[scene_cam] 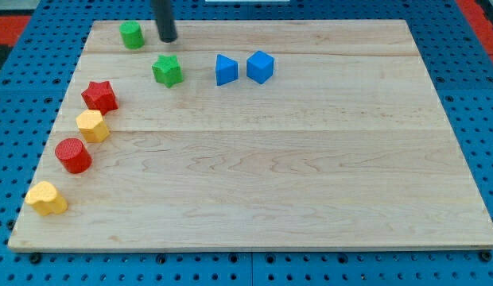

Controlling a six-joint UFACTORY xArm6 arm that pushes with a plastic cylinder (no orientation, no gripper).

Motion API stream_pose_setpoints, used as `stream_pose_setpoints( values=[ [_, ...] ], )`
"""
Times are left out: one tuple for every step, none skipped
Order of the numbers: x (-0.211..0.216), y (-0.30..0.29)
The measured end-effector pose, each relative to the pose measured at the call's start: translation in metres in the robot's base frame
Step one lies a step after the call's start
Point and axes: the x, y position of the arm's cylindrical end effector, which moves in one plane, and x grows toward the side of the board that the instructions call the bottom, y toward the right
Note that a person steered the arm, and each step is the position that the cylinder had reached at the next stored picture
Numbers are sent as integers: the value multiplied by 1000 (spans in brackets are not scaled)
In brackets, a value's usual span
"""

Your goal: Slide the yellow hexagon closer to the green star

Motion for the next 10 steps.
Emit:
stream_pose_setpoints(
  values=[
    [4, -25],
    [51, -74],
    [84, -118],
    [120, -176],
    [205, -169],
    [220, -108],
    [195, -69],
    [189, -39],
    [190, -13],
    [194, -2]
  ],
)
